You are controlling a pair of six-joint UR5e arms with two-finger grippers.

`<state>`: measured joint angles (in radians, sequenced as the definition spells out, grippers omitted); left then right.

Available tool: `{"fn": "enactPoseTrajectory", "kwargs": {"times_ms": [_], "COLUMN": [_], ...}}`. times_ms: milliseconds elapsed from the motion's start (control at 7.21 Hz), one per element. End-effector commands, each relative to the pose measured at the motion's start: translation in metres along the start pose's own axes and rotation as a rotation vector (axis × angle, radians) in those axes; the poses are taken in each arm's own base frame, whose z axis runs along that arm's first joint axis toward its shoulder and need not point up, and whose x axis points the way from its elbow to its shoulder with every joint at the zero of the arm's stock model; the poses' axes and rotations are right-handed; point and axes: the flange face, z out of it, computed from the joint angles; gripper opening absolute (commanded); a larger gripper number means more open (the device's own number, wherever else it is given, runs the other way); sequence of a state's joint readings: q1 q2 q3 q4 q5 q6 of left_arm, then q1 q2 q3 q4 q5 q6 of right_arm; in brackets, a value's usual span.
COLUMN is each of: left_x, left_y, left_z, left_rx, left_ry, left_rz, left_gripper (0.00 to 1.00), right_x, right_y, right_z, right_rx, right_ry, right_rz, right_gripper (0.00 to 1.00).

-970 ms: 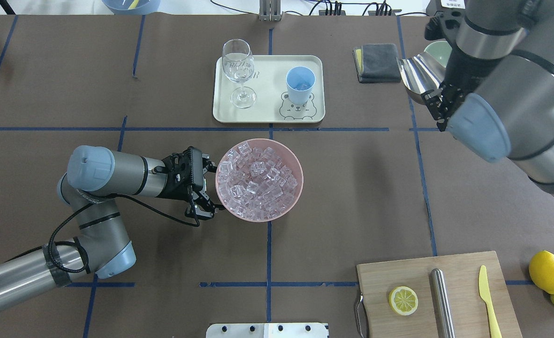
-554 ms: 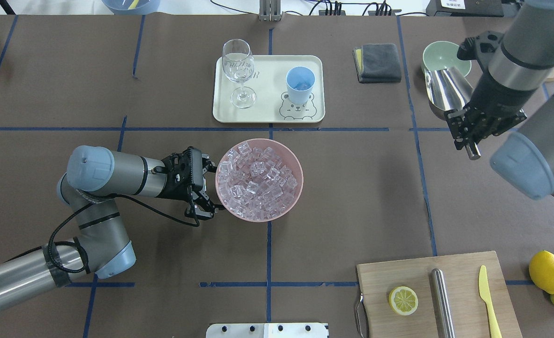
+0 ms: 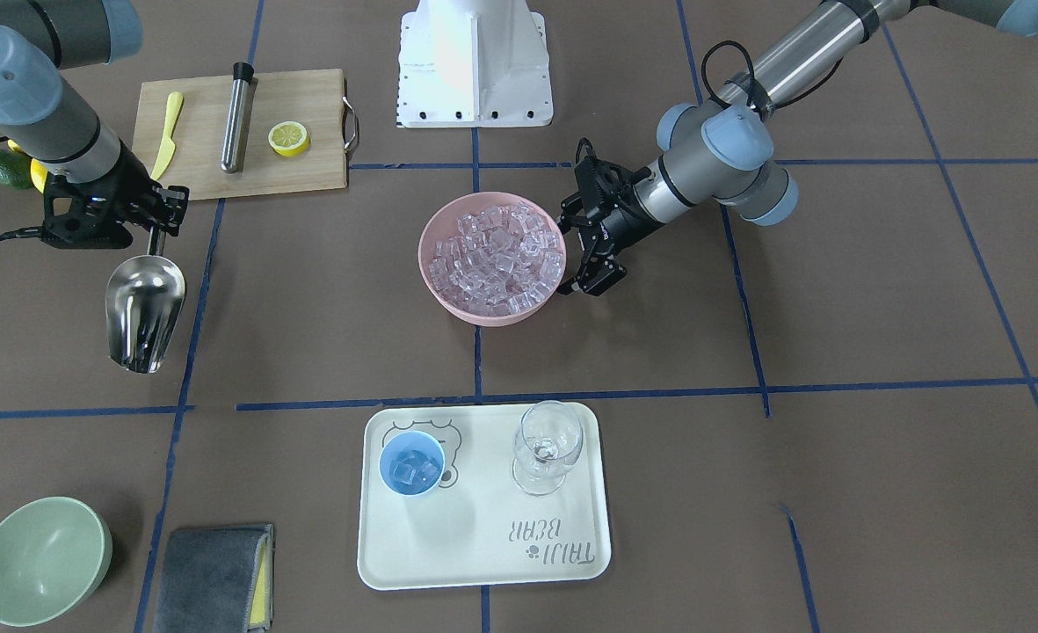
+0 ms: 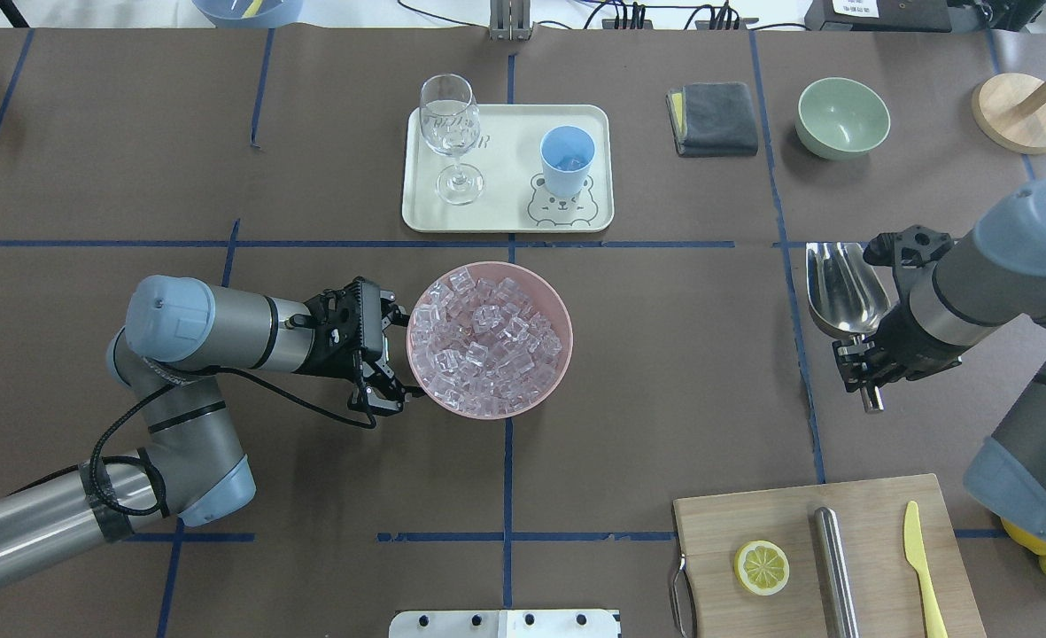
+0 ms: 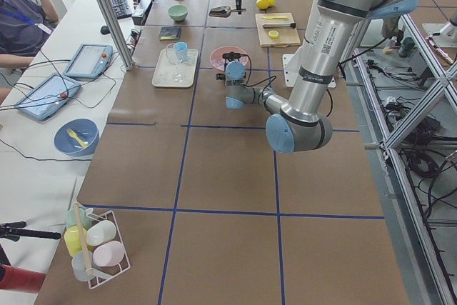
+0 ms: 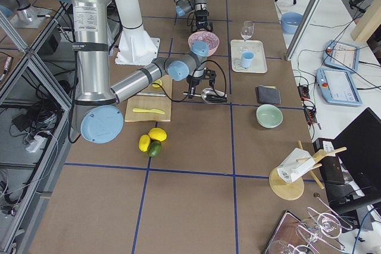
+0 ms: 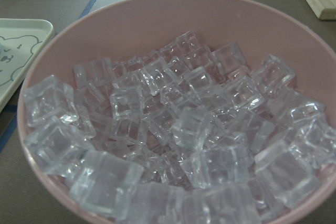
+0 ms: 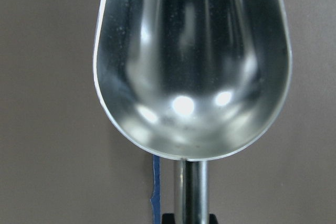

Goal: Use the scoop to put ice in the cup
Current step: 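Carry the empty scoop with the right gripper back toward its spot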

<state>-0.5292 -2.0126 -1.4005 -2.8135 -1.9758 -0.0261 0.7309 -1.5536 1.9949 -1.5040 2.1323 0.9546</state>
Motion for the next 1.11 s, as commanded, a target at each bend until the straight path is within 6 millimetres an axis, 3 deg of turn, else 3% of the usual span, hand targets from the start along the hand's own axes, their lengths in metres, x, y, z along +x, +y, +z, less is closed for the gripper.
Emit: {"fn": "enactPoseTrajectory", "kwargs": {"times_ms": [0, 693, 970], "left_x": [0.000, 0.001, 0.001], "left_y": [0.000, 0.000, 0.000], "left_z": [0.000, 0.001, 0.001], "left_rx": [0.000, 0.000, 0.000], "left_ry": [0.000, 0.001, 0.002], "left_rz": [0.000, 0.000, 0.001], "left_gripper": [1.00, 1.00, 1.00], "right_x": [-0.012, -0.009, -0.009], "right_y": [0.017, 0.017, 0.018], "right_z": [0.022, 0.028, 0.041], "right_rx": [-0.021, -0.029, -0.038], "right_ry": [0.028, 0.041, 0.044], "right_rz": [0.014, 0.082, 0.069], "right_gripper": [0.00, 0.00, 0.00]}}
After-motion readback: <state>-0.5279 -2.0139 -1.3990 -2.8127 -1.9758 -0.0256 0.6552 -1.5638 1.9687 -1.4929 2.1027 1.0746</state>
